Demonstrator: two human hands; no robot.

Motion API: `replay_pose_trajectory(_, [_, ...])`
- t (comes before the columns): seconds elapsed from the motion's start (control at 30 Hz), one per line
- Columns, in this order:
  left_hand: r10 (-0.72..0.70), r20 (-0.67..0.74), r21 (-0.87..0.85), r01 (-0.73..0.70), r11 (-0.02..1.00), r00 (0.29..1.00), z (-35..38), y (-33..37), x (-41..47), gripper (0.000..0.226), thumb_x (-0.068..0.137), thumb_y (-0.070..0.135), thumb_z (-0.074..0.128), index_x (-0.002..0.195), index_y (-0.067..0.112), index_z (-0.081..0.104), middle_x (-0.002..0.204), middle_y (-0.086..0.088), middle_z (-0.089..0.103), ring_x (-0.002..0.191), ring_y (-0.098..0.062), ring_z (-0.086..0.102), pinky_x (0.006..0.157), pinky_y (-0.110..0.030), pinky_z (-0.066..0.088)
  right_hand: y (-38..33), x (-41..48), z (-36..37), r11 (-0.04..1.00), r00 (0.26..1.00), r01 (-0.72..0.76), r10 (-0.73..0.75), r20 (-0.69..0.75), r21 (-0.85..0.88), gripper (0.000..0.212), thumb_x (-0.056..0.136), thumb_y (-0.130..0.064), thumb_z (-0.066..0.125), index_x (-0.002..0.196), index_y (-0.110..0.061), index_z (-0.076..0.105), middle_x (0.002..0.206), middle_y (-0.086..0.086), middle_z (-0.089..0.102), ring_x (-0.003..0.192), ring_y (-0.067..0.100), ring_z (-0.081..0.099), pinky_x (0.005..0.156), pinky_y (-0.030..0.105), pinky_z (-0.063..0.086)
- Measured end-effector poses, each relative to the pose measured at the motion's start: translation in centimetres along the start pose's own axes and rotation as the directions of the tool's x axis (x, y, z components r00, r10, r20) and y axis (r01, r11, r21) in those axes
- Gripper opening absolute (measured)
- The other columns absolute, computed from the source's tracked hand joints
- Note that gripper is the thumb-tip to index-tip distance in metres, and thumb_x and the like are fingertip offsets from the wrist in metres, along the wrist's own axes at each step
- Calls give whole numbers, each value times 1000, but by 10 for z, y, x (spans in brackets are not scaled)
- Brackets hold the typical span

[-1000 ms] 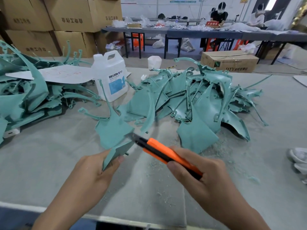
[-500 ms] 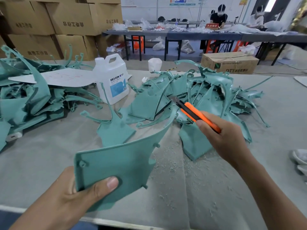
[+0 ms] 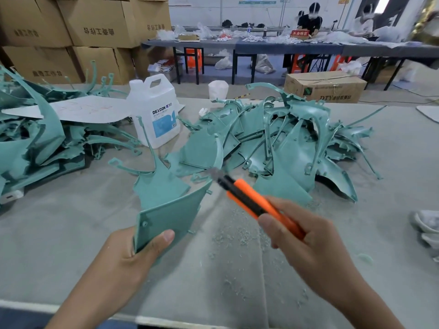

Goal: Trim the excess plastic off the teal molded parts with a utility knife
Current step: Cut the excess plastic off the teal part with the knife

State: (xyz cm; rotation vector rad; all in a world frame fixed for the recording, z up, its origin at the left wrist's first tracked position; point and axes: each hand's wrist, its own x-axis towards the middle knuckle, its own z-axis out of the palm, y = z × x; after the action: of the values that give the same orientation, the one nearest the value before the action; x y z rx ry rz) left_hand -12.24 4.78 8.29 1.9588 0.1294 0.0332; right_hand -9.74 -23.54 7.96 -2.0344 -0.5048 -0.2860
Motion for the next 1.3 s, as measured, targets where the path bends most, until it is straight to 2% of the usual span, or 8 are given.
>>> replay_pose_trajectory(0.13, [18, -4, 86, -17, 996, 1000, -4, -1, -5, 75, 69, 76, 60, 96, 6, 67, 77, -10, 67, 73, -13, 53, 76, -53, 54, 1, -1, 8, 997, 995, 69, -66, 74, -34, 28, 96, -53, 55, 123, -51, 62, 67, -9, 63, 46, 5, 51, 44, 16, 39])
replay_pose_trajectory(0.27, [79, 67, 73, -84, 994, 995, -10, -2, -14, 45, 66, 77, 60, 100, 50, 73, 102, -14, 72, 80, -25, 68, 88, -54, 55, 34, 30, -10, 965, 991, -59, 27, -128, -254, 26, 95, -49, 56, 119, -53, 62, 56, -7, 59, 38, 7, 48, 38, 20, 38])
replay_pose_trajectory(0.37, [92, 87, 4, -93, 996, 992, -13, -1, -15, 44, 68, 73, 65, 102, 46, 72, 104, -17, 71, 90, -35, 70, 89, -60, 54, 51, 49, -19, 891, 978, -164, 92, -186, -424, 20, 97, -43, 56, 111, -41, 70, 52, -3, 52, 46, 13, 51, 47, 30, 41])
replay_pose_trajectory(0.53, [70, 19, 3, -70, 998, 997, -7, -2, -9, 20, 76, 59, 63, 94, 56, 72, 97, -4, 76, 77, -11, 65, 85, -46, 57, 27, 29, -1, 998, 979, -27, 17, -201, -49, 22, 94, -56, 54, 112, -50, 64, 66, 0, 62, 45, 10, 52, 40, 24, 43])
replay_pose_trajectory(0.67, [96, 77, -21, -95, 995, 992, -6, -6, -9, 25, 77, 50, 65, 100, 59, 70, 99, 7, 77, 86, -8, 70, 84, -36, 58, 17, 10, 11, 994, 994, 96, -99, 39, 55, 27, 98, -55, 55, 122, -46, 63, 70, -4, 62, 51, 10, 56, 45, 22, 43])
replay_pose_trajectory(0.83, [123, 193, -384, -40, 923, 973, -8, -17, -10, 39, 83, 35, 77, 121, 33, 71, 121, -6, 72, 110, -26, 70, 83, -31, 58, 52, 31, -1, 981, 954, -176, 152, -257, -75, 11, 96, -48, 54, 100, -52, 63, 66, 3, 62, 44, 7, 48, 42, 33, 42])
replay_pose_trajectory(0.97, [42, 144, -507, 37, 861, 989, 8, -23, -7, 32, 83, 13, 70, 113, 20, 75, 117, -16, 72, 103, -34, 71, 76, -35, 60, 55, 20, 8, 949, 922, -219, 278, -270, 228, 18, 97, -49, 56, 97, -35, 67, 61, 2, 58, 44, 11, 47, 41, 25, 38])
replay_pose_trajectory(1.3, [196, -7, -30, -196, 980, 981, 28, 5, -2, 38, 77, 47, 78, 110, 52, 62, 101, 21, 74, 90, 0, 71, 68, -15, 55, -4, 19, 36, 948, 989, -88, 120, -90, 304, 29, 85, -26, 80, 105, -35, 62, 80, 6, 64, 57, 16, 56, 52, 23, 46])
